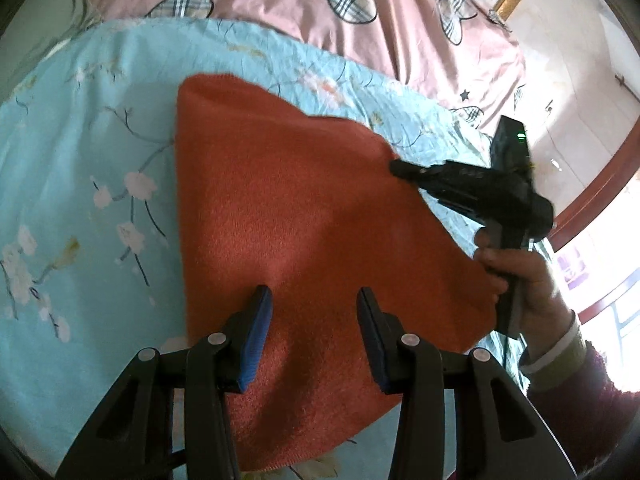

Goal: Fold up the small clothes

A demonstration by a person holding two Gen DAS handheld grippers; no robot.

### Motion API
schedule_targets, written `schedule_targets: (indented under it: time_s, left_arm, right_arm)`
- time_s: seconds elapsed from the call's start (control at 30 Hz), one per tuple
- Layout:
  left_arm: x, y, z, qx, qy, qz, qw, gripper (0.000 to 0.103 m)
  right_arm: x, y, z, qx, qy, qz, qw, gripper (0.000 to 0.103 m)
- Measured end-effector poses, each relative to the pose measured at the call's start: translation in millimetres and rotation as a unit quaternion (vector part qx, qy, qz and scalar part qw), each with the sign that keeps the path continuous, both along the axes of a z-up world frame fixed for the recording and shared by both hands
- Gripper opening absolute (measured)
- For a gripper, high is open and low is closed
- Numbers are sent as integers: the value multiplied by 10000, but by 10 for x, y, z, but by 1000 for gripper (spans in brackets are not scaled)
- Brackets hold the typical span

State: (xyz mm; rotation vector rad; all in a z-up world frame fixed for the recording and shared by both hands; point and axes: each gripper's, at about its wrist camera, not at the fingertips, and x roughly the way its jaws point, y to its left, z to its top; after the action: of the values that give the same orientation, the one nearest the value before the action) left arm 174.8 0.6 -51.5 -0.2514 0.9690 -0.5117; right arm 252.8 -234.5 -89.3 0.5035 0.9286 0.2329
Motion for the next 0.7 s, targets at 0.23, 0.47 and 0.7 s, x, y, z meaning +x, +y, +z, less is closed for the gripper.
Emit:
schedule_targets:
  time_s: [0.23,0.47,0.7]
  left_arm:
    - [14,-95,-80,196,-15,15,9998,39]
    - [-79,-85,-39,174,8,-37,9998,39]
    - [-221,-68,-99,189,41,-40,9998,39]
  right_arm:
    - [-195,7,198,-318,-16,-141,9994,14]
    - [-601,445,605,-116,-503,504,9974,15]
    - [-651,281,-26,-112,227,259,9993,4]
